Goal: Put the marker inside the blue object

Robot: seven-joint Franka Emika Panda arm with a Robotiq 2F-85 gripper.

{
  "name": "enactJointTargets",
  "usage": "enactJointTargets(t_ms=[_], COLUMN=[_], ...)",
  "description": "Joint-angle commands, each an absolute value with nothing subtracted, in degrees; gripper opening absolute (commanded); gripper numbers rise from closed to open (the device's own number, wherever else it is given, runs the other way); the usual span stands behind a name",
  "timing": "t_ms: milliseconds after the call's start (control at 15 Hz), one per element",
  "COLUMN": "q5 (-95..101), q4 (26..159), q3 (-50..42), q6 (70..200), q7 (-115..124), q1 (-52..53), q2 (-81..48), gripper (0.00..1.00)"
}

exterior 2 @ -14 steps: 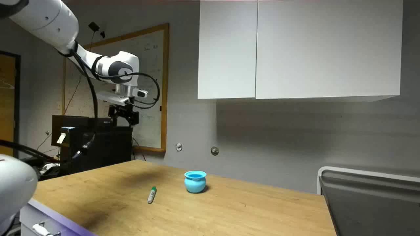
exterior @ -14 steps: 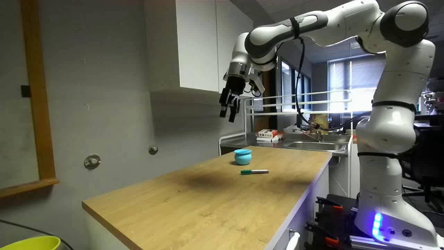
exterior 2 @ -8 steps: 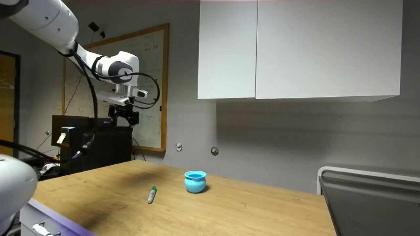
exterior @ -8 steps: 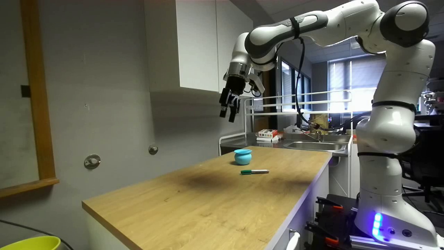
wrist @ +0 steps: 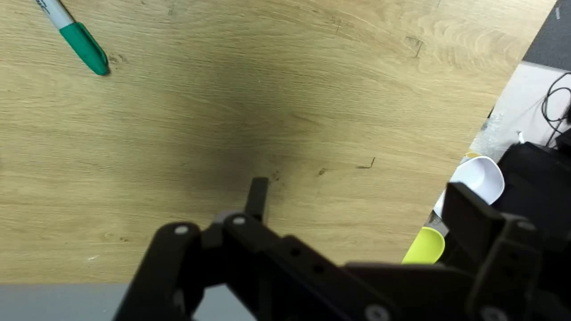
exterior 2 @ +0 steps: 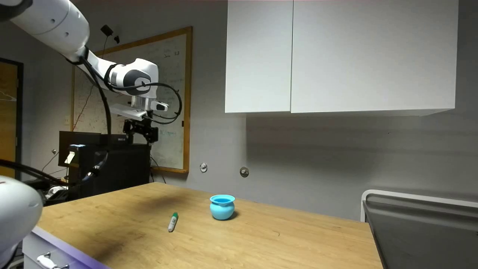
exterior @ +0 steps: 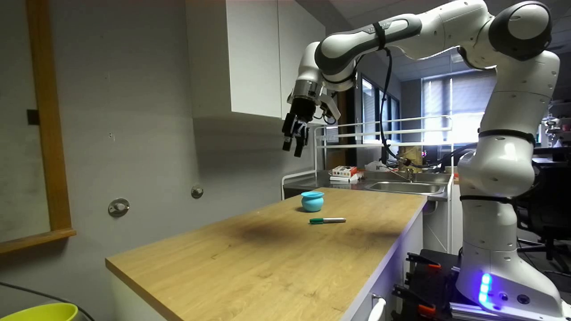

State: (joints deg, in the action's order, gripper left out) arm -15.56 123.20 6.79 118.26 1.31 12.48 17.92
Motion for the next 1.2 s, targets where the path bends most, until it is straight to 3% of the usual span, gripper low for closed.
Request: enactJointTargets(t_ms=[0,1133], q5=[-15.15,-7.07], q4=[122.85,129.04], q3=[7.35,2.92], q6=[118.04,121.36], q7=[1.23,-5.08], q1=[11.36,4.08], q2=[17.32,9.68], gripper=[1.0,1.0])
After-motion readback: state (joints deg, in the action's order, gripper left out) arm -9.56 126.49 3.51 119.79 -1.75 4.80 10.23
